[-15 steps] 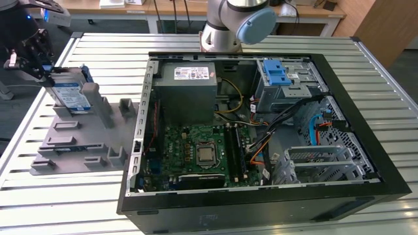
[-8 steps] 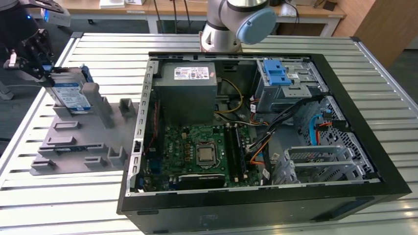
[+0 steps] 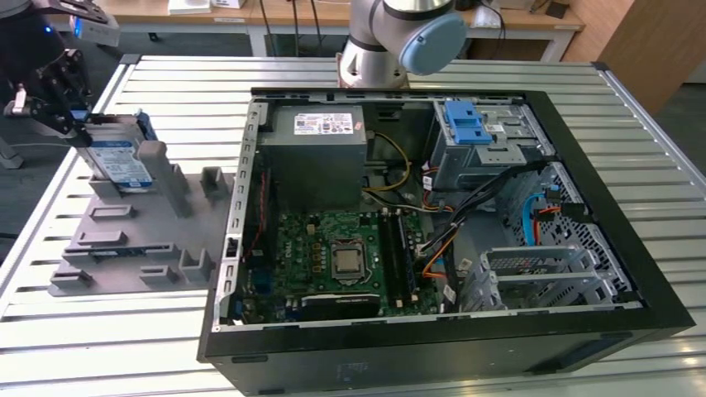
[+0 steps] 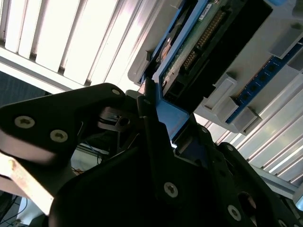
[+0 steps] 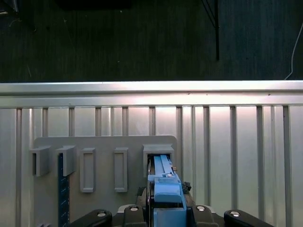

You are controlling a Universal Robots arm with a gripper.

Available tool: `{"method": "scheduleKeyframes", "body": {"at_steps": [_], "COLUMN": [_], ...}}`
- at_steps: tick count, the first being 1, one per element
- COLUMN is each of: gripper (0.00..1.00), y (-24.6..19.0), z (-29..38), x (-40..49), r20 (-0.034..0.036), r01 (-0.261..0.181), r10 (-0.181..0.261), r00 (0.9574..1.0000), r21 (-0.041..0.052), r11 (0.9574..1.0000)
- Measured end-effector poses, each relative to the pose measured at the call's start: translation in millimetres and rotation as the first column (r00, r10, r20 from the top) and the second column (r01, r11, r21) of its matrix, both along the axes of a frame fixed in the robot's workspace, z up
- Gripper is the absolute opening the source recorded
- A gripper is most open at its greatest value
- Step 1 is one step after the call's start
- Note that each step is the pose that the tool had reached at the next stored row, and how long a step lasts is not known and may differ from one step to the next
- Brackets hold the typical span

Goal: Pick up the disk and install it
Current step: 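Pick up the disk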

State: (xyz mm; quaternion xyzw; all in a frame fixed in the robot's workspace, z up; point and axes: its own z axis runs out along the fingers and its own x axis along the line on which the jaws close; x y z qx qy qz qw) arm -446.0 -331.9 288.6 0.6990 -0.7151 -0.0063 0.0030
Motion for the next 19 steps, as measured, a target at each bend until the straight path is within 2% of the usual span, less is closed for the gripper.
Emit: {"method": "scheduleKeyframes", "body": {"at_steps": [3, 4, 9, 10, 11, 19], "gripper": [0.38, 0.44, 0.44, 0.43, 0.36, 0.36], "y": [0.0, 0.0, 0.0, 0.0, 0.0, 0.0], "z": [0.0, 0.0, 0.2, 0.5, 0.5, 1.7], "x": [0.0, 0.0, 0.0, 0.0, 0.0, 0.0], "r20": [0.0, 0.0001, 0.0001, 0.0001, 0.0002, 0.0001], "r01": [0.0, 0.0, 0.0, 0.0, 0.0, 0.0], "r10": [0.0, 0.0, 0.0, 0.0, 0.0, 0.0], "r00": [1.0, 1.0, 1.0, 1.0, 1.0, 1.0], "r21": [0.0001, 0.0, 0.0, 0.0001, 0.0001, 0.0001], "r11": [1.0, 1.0, 1.0, 1.0, 1.0, 1.0]}}
